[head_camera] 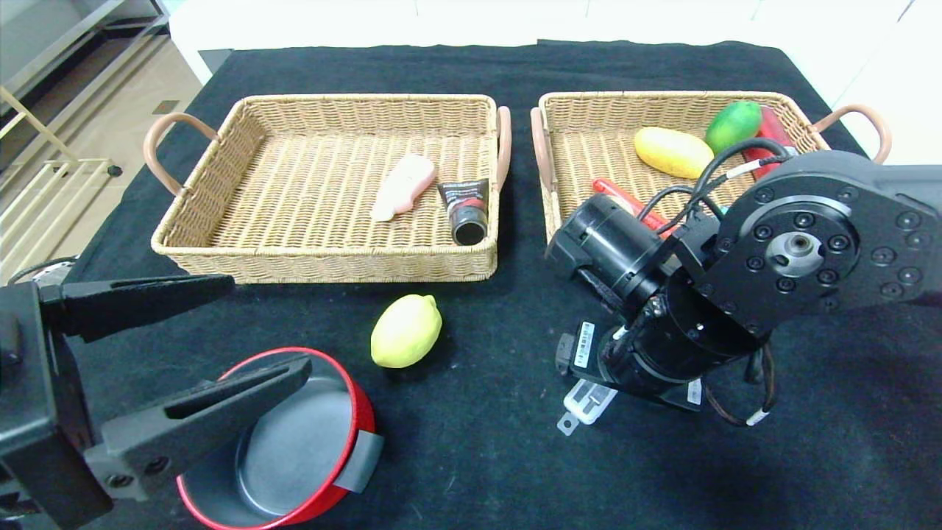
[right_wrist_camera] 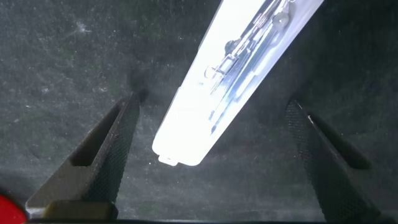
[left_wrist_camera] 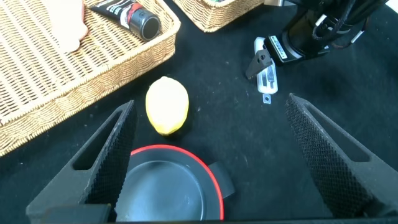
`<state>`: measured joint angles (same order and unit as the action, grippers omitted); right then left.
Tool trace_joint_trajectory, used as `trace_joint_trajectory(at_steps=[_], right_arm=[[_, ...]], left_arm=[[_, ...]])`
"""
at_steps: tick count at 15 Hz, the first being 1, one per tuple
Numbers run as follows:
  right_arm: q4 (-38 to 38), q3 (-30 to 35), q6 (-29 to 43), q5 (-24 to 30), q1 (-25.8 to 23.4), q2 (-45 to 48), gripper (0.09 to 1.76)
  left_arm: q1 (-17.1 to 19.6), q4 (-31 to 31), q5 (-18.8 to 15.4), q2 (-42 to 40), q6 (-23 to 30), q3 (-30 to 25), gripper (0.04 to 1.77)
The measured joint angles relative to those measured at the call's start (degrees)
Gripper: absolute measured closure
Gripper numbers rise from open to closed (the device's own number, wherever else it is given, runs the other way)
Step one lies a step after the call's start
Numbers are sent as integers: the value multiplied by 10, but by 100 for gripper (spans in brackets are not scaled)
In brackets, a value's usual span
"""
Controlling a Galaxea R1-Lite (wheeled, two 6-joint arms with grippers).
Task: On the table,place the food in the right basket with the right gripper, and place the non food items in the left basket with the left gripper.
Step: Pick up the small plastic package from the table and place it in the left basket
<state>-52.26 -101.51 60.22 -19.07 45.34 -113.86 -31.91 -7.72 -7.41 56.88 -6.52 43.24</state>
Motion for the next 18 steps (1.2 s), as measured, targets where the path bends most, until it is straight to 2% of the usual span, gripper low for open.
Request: trace_joint_trajectory(at_steps=[1,5,9,18], right_arm=[[0,0,0,0,0,0,14],[0,0,0,0,1,-1,76],[-2,0,1,1,1,-2,119],[-2,1,5,1,0,-6,119]], left_arm=[[0,0,0,0,-1,0,9],[0,0,0,-2,-2,0,9],[0,0,0,-2,-2,0,9],[0,0,0,-4,-2,0,9]])
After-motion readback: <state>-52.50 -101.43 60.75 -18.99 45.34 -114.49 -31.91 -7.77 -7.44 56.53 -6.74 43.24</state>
